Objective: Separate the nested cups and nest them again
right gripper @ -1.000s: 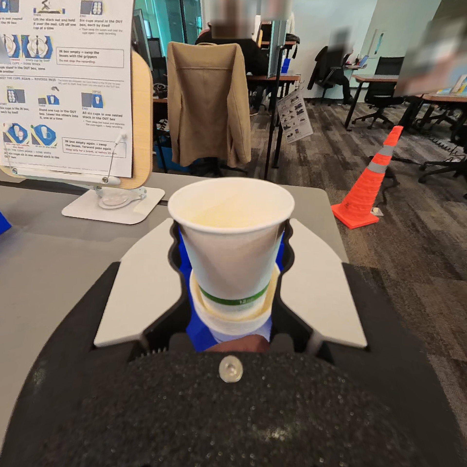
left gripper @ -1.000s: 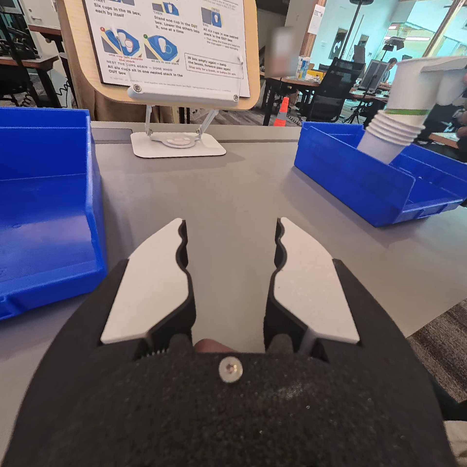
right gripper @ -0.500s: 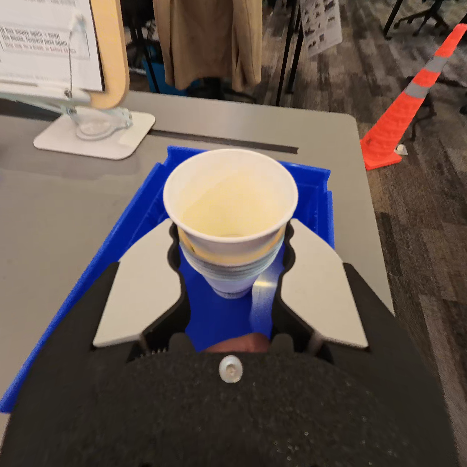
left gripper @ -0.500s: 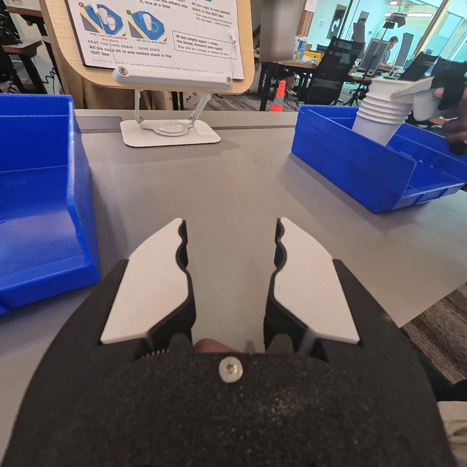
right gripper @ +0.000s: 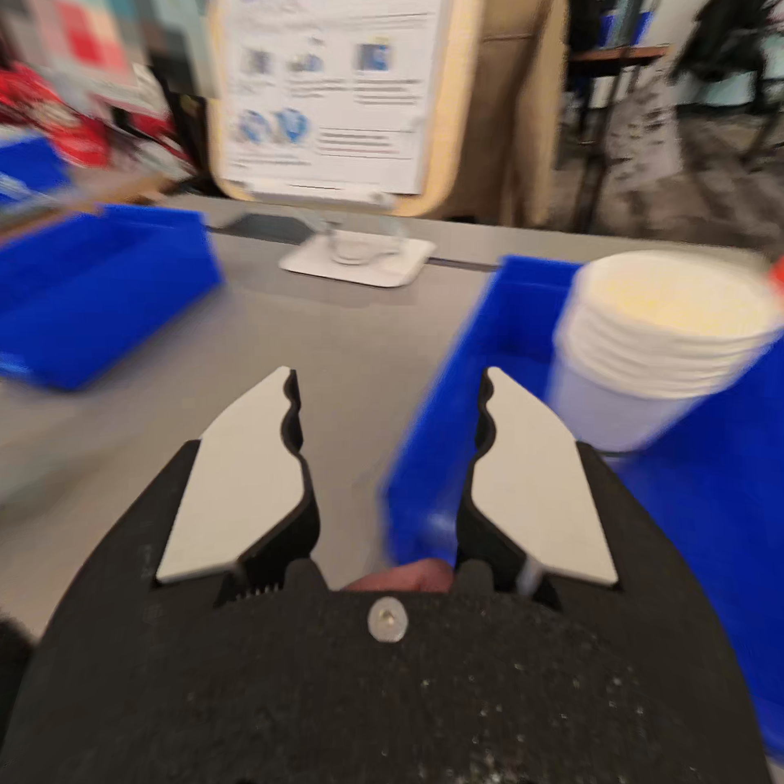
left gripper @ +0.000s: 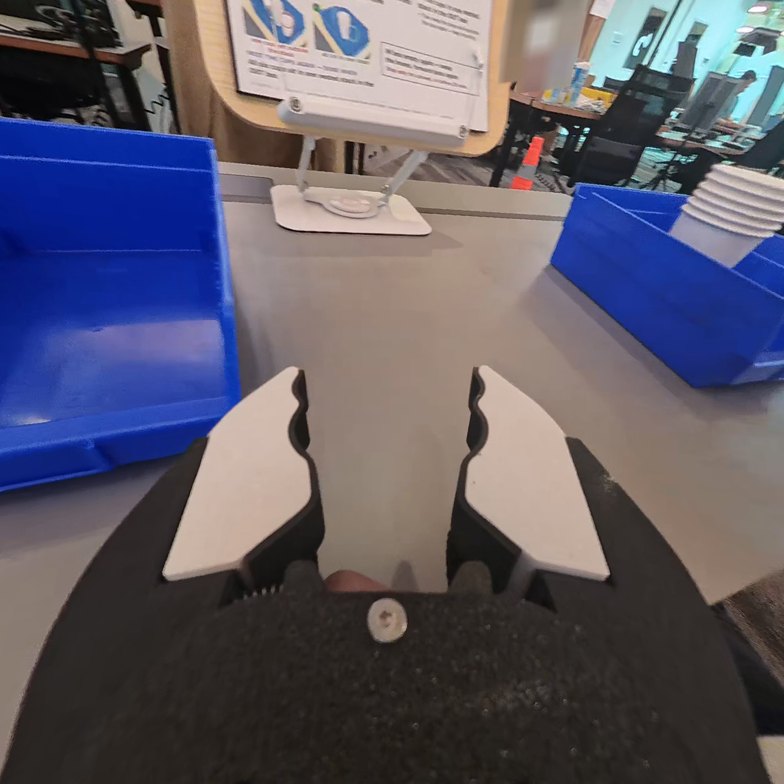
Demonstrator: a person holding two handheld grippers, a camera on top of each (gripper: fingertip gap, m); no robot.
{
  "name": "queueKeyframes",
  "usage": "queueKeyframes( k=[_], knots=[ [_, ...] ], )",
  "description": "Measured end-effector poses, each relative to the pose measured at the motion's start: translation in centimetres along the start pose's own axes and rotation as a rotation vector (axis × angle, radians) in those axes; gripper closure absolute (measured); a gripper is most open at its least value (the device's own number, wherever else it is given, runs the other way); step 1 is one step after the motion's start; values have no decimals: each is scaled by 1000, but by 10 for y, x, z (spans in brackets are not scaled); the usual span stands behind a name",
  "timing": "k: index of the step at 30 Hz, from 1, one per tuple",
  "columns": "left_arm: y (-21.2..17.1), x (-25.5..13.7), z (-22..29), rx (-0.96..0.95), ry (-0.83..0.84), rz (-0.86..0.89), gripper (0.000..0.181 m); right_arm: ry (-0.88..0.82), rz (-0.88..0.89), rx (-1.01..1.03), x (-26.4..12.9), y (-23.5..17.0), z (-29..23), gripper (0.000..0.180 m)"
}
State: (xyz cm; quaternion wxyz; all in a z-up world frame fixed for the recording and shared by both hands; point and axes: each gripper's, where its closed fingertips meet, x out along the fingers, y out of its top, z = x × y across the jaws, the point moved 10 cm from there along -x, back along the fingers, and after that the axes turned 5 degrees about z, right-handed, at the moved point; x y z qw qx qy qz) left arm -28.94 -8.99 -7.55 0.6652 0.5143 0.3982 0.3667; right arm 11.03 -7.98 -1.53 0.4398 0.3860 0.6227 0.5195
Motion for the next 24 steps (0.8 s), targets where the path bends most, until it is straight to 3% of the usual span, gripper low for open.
queueKeyframes(
  k=[2, 7, 16, 20, 24],
  knots=[
    [1, 1, -4, 4, 24, -7, 108, 98, 37, 77, 5, -31, -47, 102],
    [1, 1, -1, 9, 33, -29, 108, 192, -3, 44, 14, -80, -114, 104],
    [-4, 5, 12, -43, -80, -41, 109, 223, -47, 12, 6, -79, -113, 106],
    [2, 39, 62, -89, -278, -125, 106, 34, 22, -46, -24, -56, -68, 107],
    [-4, 90, 155, 113, -404, -226, 102, -316, 1, -58, -69, -46, 17, 108]
  ],
)
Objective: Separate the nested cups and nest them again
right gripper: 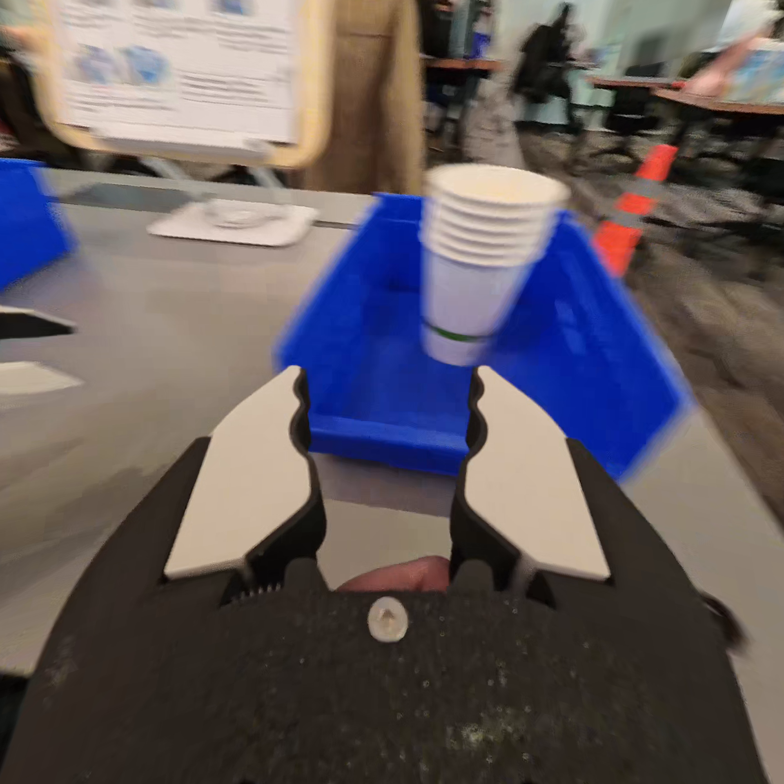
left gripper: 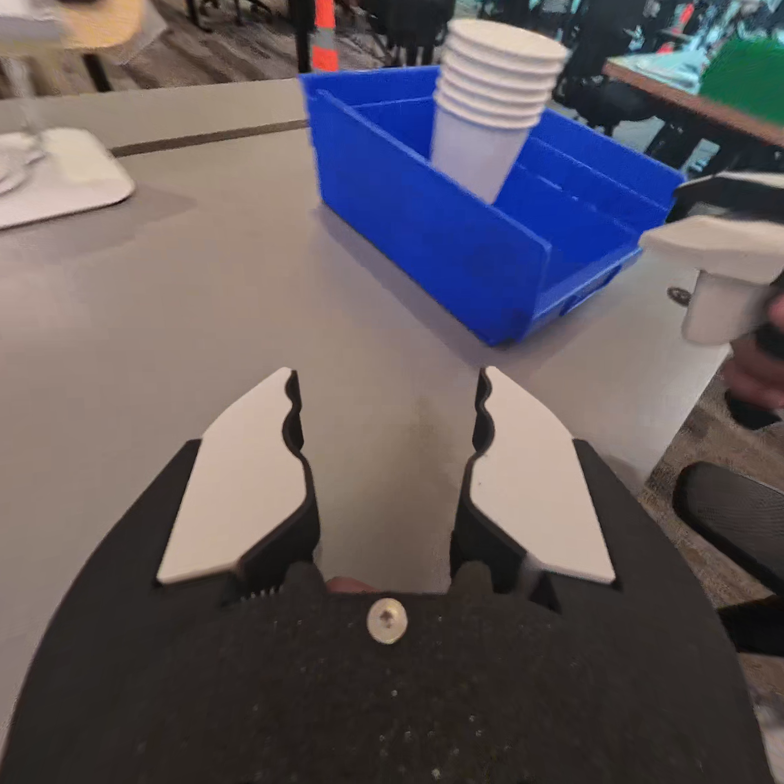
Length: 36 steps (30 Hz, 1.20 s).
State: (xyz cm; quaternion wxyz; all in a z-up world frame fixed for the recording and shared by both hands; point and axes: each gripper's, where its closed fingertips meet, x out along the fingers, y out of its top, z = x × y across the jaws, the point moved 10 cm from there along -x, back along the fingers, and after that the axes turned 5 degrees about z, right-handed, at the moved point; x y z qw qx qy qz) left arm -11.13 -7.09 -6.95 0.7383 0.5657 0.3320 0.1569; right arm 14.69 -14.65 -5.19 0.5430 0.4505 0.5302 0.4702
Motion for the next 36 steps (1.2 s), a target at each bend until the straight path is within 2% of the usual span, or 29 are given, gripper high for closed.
queueKeyframes(
  k=[2, 4, 7, 8, 9, 13, 16, 18, 19, 20, 21, 23, 26, 36],
  knots=[
    [7, 38, 27, 22, -47, -21, 105, -149, -78, 0, -5, -10, 44, 107],
    [14, 74, 51, -3, -63, -35, 104, -218, -131, 9, -3, -20, 74, 107],
    [19, 124, 70, -3, 38, -34, 103, -221, -151, 66, 11, -29, 99, 112],
    [18, 136, 73, -24, 65, -46, 109, -198, -162, 102, 18, -31, 103, 111],
    [17, 147, 76, -47, 73, -62, 107, -170, -161, 139, 26, -31, 106, 112],
    [14, 154, 80, -116, 98, -72, 133, -151, -185, 231, 55, -35, 114, 120],
    [15, 146, 73, -112, 187, -66, 161, -64, -183, 317, 68, -39, 112, 130],
    [17, 141, 68, -80, 255, -66, 167, -51, -156, 376, 70, -40, 107, 138],
    [17, 138, 65, -75, 278, -69, 169, -62, -152, 397, 69, -40, 103, 145],
    [17, 135, 61, -66, 304, -63, 172, -106, -132, 421, 65, -38, 100, 164],
    [16, 129, 57, -56, 318, -51, 173, -138, -110, 415, 61, -36, 94, 172],
    [12, 115, 50, -55, 339, -41, 174, -190, -120, 395, 57, -33, 72, 175],
    [5, 82, 34, -13, 395, -26, 176, -181, -103, 363, 52, -30, 31, 176],
    [-12, -71, -86, -43, 642, -74, 177, 171, -173, 213, 95, -20, -151, 176]
  ],
)
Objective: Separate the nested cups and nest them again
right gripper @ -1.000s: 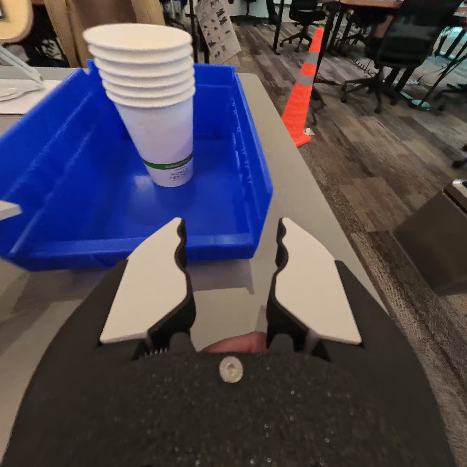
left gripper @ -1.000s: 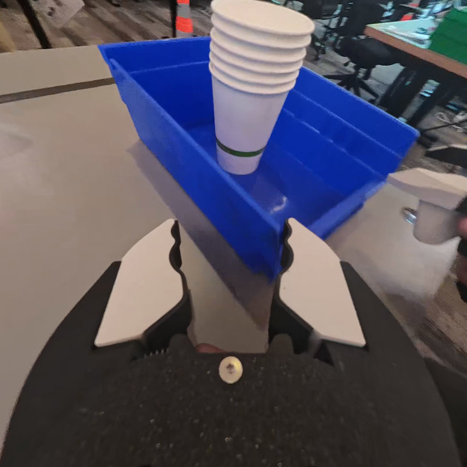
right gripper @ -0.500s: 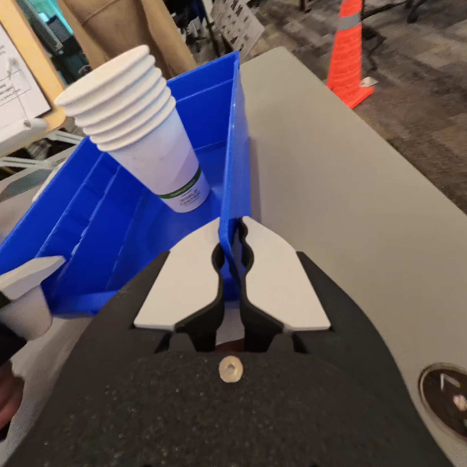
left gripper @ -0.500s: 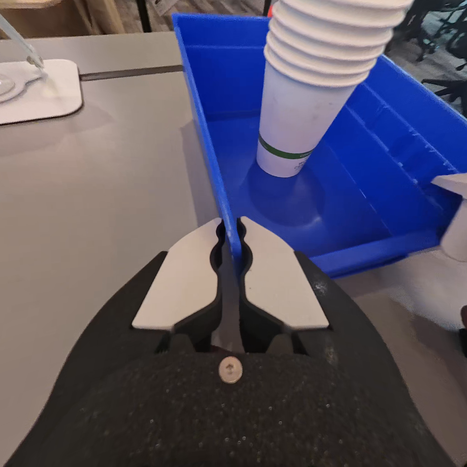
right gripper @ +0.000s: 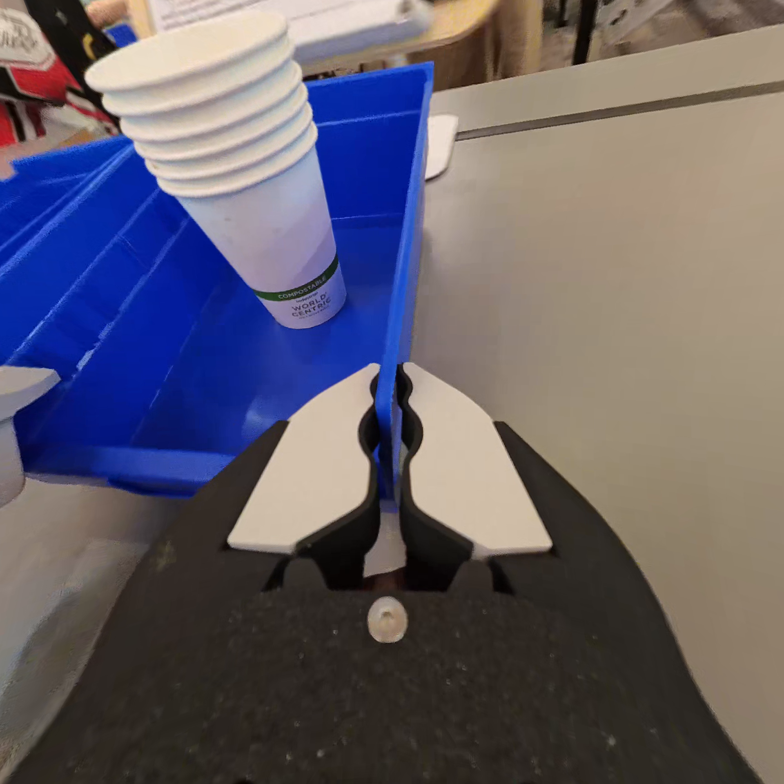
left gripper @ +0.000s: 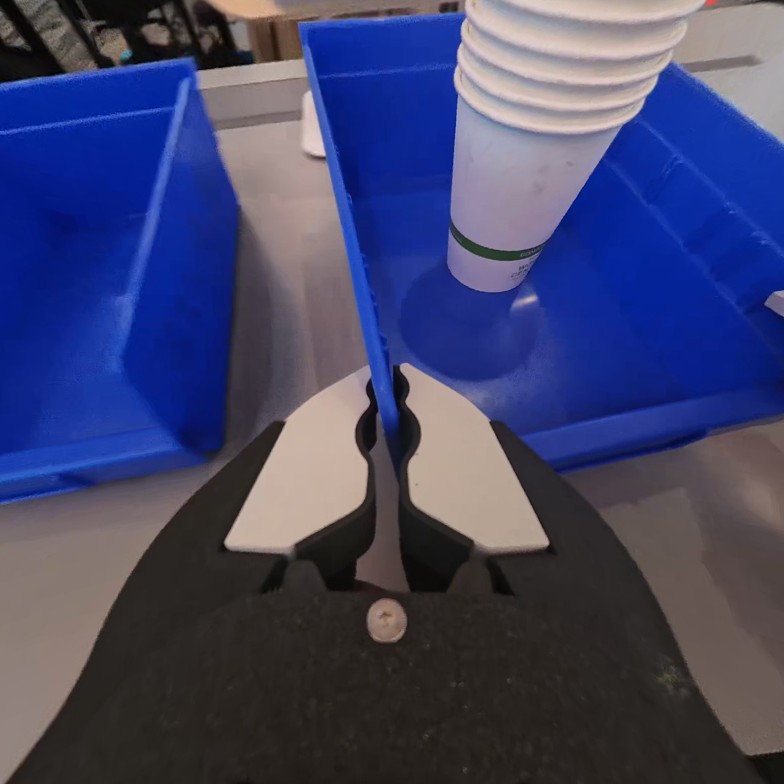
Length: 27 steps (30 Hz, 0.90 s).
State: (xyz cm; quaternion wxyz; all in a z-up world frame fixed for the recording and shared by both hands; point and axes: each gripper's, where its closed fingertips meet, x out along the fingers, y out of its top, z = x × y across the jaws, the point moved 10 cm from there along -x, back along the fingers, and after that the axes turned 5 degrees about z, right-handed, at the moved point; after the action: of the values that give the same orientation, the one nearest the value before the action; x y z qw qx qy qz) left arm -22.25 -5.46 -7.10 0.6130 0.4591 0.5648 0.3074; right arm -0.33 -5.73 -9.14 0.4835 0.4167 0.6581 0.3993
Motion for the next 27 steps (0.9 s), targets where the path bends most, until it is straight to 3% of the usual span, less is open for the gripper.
queueKeyframes(
  k=[4, 11, 12, 13, 14, 16, 19, 21, 24, 27],
  knots=[
    [-7, -2, -36, -24, 19, -6, 177, 30, -15, -68, 12, -2, -29, 175],
    [-17, 2, -44, -77, -26, 2, 173, 63, -36, -73, 14, 0, -29, 171],
    [-18, 0, -44, -83, -34, 1, 155, 87, -53, -60, 12, 0, -27, 165],
    [-20, -6, -46, -83, -46, -11, 133, 101, -67, -49, 8, 0, -24, 146],
    [-23, -16, -49, -82, -61, -20, 128, 112, -71, -49, 1, 0, -20, 136],
    [-29, -45, -64, -98, -86, 0, 129, 141, -40, -83, -20, -2, -10, 136],
    [-31, -82, -117, -103, 13, 18, 134, 176, -10, -163, -50, -12, 2, 141],
    [-25, -86, -170, -104, 111, 61, 134, 179, -19, -204, -58, -24, 8, 145],
    [-28, -55, -251, -105, 242, 3, 125, 200, -70, -219, -58, -34, 4, 149],
    [-31, -17, -287, -190, 162, -35, 123, 247, -56, -251, -61, -25, -15, 148]
  ],
)
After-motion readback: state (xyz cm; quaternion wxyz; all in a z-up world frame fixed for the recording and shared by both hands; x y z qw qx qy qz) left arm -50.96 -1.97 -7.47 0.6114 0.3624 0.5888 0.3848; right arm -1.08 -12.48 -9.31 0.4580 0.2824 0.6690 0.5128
